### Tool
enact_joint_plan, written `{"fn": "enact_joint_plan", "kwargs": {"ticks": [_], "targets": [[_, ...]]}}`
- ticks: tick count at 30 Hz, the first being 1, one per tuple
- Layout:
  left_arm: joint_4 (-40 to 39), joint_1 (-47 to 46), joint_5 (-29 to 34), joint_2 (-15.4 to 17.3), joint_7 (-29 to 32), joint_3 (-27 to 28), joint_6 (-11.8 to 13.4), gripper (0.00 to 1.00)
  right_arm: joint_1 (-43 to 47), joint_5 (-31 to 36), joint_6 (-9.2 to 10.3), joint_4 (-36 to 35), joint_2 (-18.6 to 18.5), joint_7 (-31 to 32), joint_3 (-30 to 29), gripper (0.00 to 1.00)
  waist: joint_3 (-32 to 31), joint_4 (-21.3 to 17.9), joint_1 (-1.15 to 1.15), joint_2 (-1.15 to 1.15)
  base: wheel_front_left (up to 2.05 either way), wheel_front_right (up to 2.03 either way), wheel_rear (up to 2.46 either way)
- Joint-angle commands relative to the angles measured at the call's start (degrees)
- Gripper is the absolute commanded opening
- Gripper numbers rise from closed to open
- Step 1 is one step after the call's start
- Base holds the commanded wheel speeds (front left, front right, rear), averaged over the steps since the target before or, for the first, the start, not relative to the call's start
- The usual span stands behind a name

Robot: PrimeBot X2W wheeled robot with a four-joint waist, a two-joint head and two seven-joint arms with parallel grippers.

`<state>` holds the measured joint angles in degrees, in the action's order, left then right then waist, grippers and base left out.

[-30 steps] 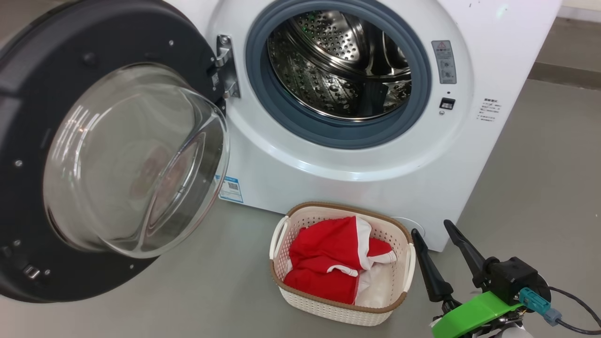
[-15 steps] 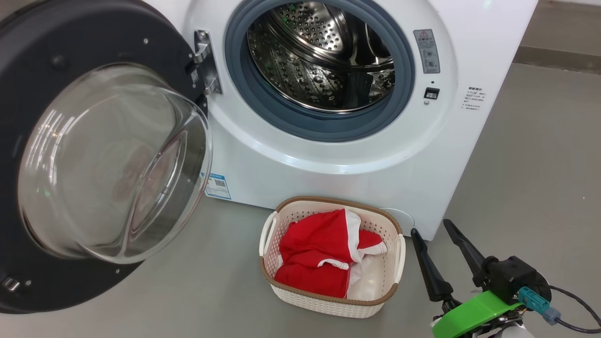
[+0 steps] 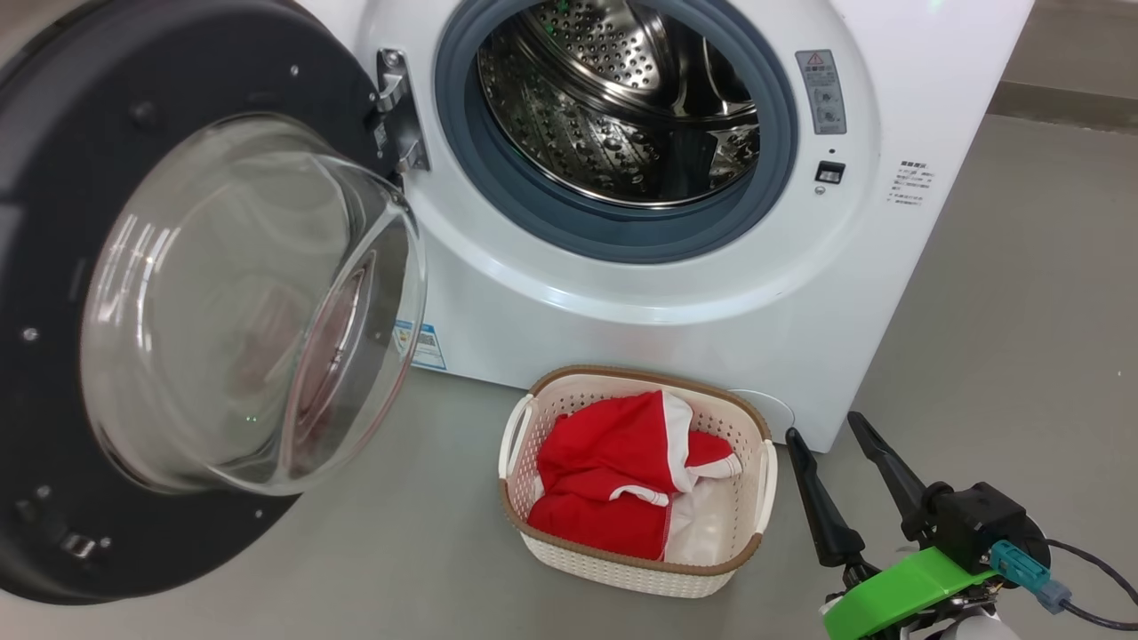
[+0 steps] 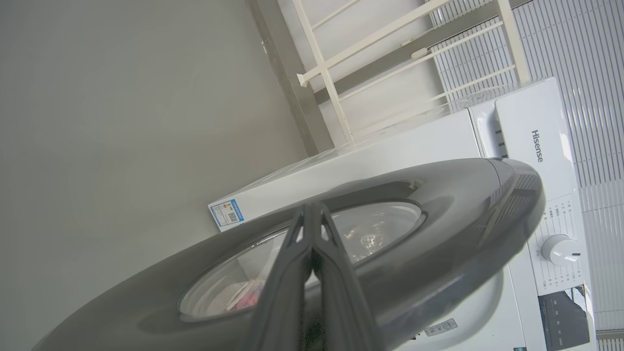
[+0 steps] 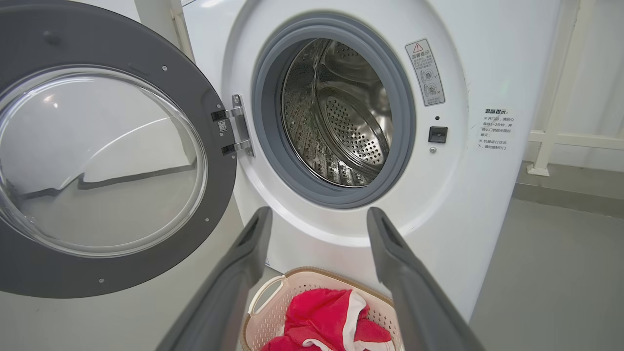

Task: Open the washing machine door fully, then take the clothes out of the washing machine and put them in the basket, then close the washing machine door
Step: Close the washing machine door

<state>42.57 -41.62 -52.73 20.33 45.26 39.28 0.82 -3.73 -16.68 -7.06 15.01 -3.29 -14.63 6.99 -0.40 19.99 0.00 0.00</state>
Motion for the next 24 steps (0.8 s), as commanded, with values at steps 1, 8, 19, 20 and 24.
{"fn": "enact_joint_plan", "kwargs": {"ticks": [1,8,19,20,24], "targets": [[-2.4,1.9,-1.7,0.2,2.1,0.0,-1.5,0.00,-2.2,-0.3,-0.43,-1.6,-0.1,-0.4,1.3,1.00,0.3,0.3,0.00,0.00,0.00,0.00,0.00],[-7.9,5.8,-6.6,-3.9,6.4,2.1,-3.4,0.00,-1.8,-0.5,-0.43,-1.8,0.2,-0.4,1.4,1.00,0.5,1.0,0.00,0.00,0.00,0.00,0.00],[-24.9,15.0,-10.1,-14.5,10.8,1.4,-2.1,0.00,-2.2,-0.7,-0.43,-1.4,0.3,-0.4,2.0,1.00,0.3,0.6,0.00,0.00,0.00,0.00,0.00],[-26.6,15.8,-10.3,-15.2,11.3,0.9,-1.9,0.00,-2.2,-0.7,-0.43,-1.3,0.3,-0.4,2.0,1.00,0.3,0.6,0.00,0.00,0.00,0.00,0.00],[-32.5,18.7,-11.6,-16.9,12.8,-1.6,-0.5,0.00,-2.3,-0.7,-0.43,-1.1,0.3,-0.4,2.1,1.00,0.6,0.3,0.00,0.00,0.00,0.00,0.00]]}}
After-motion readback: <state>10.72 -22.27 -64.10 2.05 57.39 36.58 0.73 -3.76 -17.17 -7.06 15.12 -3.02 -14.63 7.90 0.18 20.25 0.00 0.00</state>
